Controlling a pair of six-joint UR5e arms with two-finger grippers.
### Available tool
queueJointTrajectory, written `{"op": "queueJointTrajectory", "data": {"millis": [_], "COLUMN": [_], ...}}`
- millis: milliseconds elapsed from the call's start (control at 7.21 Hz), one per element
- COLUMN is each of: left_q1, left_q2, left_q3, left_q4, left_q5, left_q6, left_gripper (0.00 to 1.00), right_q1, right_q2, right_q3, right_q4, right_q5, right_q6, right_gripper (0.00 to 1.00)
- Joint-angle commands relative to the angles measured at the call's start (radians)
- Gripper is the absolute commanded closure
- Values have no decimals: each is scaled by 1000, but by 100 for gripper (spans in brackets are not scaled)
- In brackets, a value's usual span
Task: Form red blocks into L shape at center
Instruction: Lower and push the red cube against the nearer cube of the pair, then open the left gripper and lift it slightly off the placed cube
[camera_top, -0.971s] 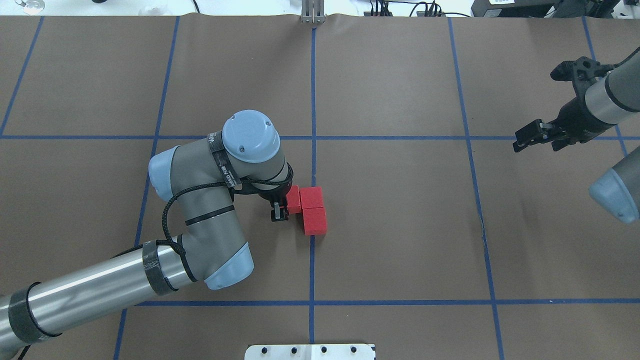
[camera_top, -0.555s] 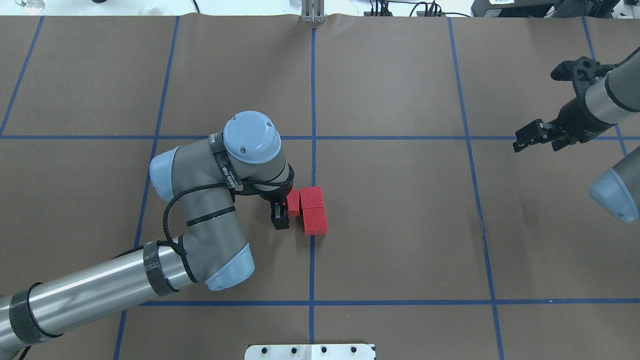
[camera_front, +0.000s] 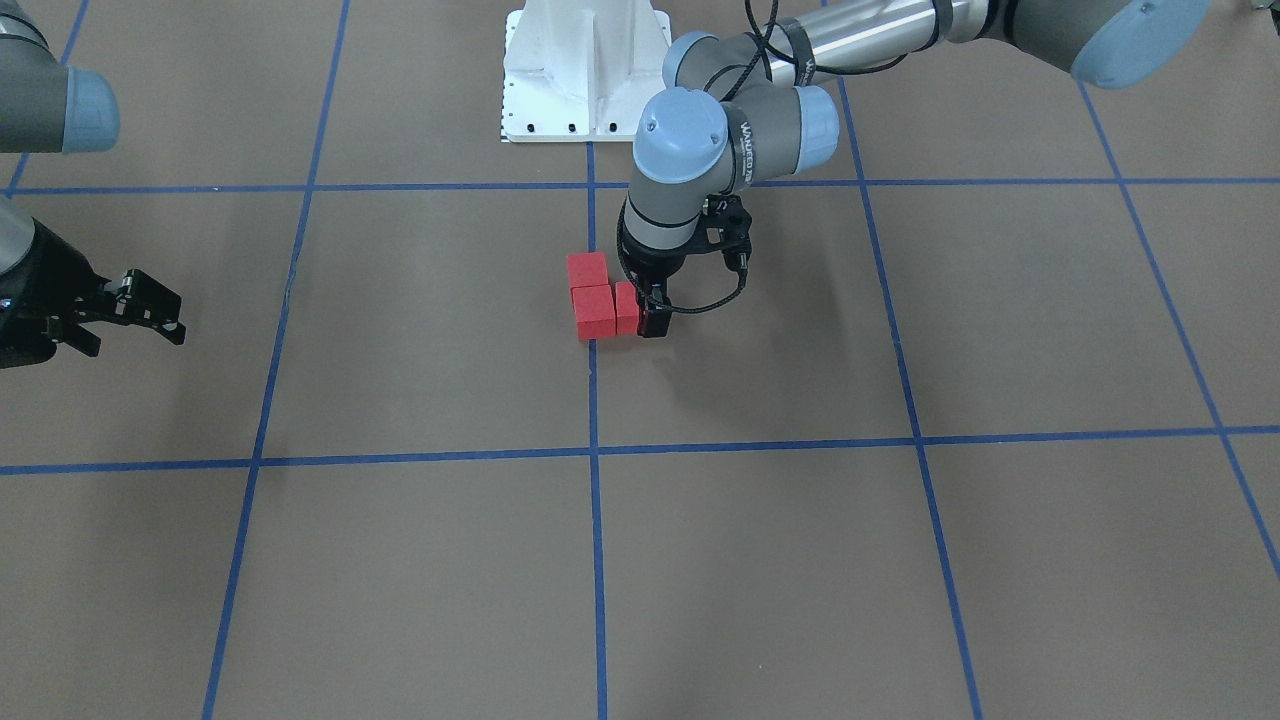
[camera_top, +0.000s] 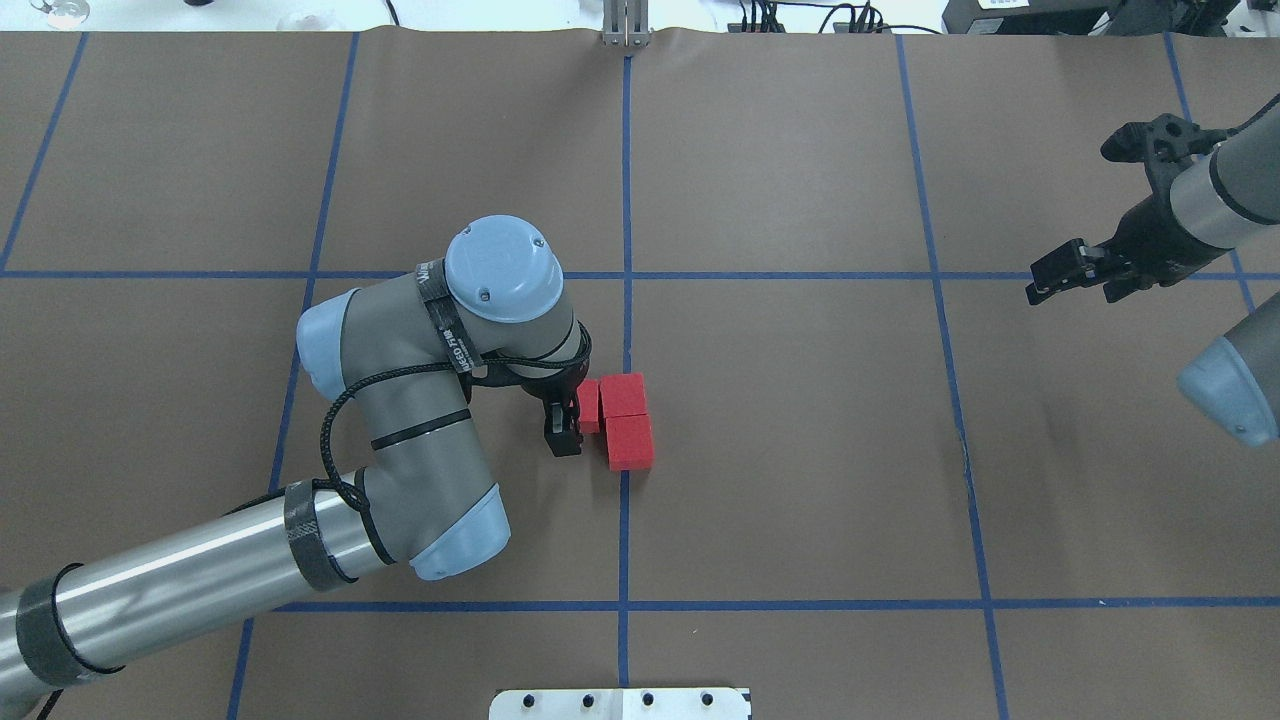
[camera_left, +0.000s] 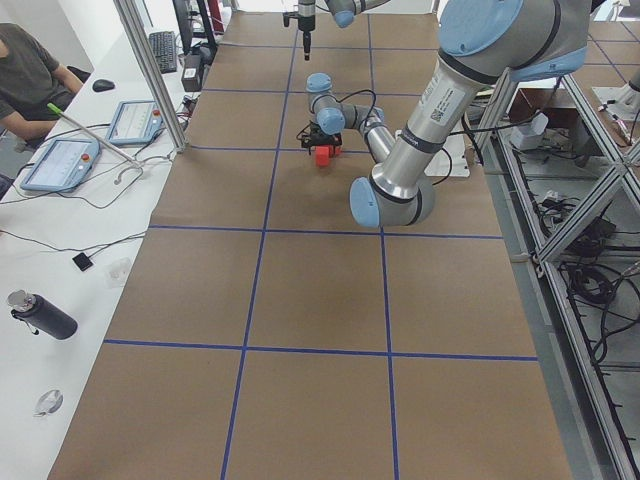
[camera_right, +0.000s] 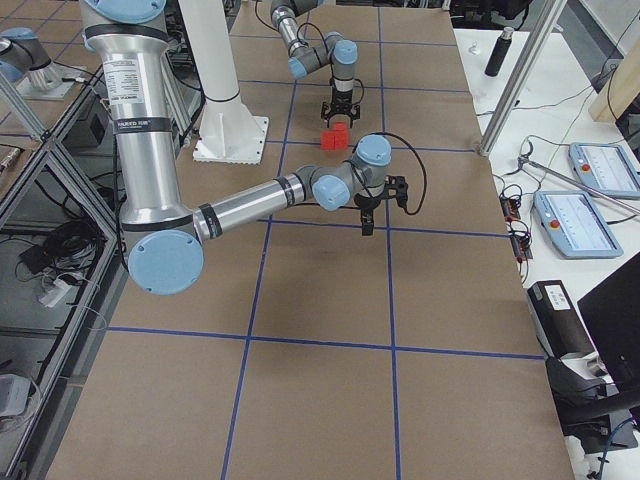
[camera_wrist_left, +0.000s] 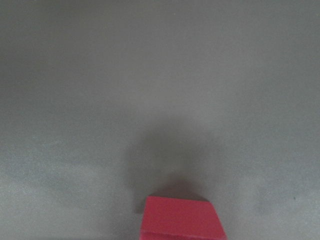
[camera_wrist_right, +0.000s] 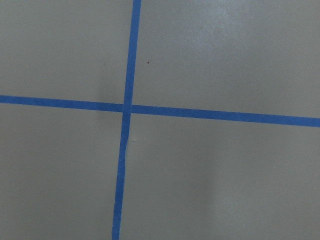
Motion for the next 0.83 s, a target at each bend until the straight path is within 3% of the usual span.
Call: {"op": "queueJointTrajectory", "data": {"millis": [0, 694], "left_q1": [-6, 22], "left_q2": [44, 109], "left_q3": [-45, -91], "left_q4": [1, 3], "left_q5": [-1, -1], "left_q6": [3, 3], "left_gripper": [0, 0], "right_q1": [0, 2], "right_q2": [0, 0], "right_q3": [-1, 7], "right_q4": [0, 0], "right_q5": [0, 0], "right_q6": [-1, 1], "right_gripper": [0, 0]}}
